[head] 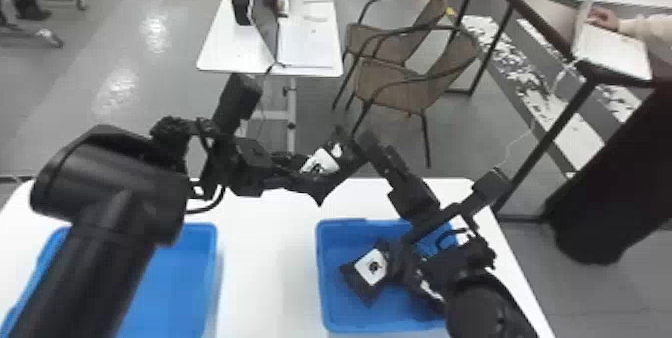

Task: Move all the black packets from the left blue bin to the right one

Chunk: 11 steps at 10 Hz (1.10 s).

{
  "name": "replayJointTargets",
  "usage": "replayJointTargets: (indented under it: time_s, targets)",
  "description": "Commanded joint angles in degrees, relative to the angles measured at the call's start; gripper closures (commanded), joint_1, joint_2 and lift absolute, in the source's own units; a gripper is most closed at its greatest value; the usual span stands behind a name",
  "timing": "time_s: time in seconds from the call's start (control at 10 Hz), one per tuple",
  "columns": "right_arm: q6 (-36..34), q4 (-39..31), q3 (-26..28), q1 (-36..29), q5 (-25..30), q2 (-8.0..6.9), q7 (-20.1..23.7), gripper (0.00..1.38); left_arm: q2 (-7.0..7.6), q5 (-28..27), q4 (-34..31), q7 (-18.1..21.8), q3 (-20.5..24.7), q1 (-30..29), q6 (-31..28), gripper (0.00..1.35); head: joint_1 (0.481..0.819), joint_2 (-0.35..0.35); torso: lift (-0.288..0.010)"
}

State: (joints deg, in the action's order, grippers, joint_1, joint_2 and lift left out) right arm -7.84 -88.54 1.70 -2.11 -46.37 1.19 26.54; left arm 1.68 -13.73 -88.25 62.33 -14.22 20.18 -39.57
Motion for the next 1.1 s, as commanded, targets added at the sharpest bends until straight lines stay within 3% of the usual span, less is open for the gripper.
replayJointTargets:
  time_s: [0.0,0.2,0.3,0.8,0.9,1.0]
  targets:
    - [-0.1,0.6,-0.4,0.6,-0.2,0.04,-0.1,0.17,-0.27,0.6,0.8,0.0,-0.4,0.1,0.2,0.81,0.695,-0.169,0.000]
    - [-3.2,0.7,-0.5,0.8,-1.1,0.22,-0.1,0.73,-0.53,0.4,0.8,0.0,-0.1,0.4,0.6,0.81,0.695,-0.172,0.000]
    - [-3.9,0.3,-0.6,0.5,-1.1,0.30,-0.1,0.74,-0.80,0.3,0.9,0.0,0.4,0.5,0.7,0.81,0.695,-0.169,0.000]
    - [-4.9,-0.1,-2.5,0.4,-2.4,0.66,0.0,1.18,-1.32,0.1,1.9,-0.1,1.3,0.7,1.7,0.81,0.695,-0.142,0.000]
    - [-4.7,-0.1,-2.5,0.1,-2.9,0.57,-0.2,1.28,-1.32,0.3,2.0,-1.0,1.6,0.4,2.3,0.78,0.695,-0.139,0.000]
    - [-4.0,0.4,-2.5,-0.1,-3.8,0.57,-0.2,1.27,-1.32,1.5,2.0,-2.2,2.3,-0.4,2.7,0.59,0.695,-0.137,0.000]
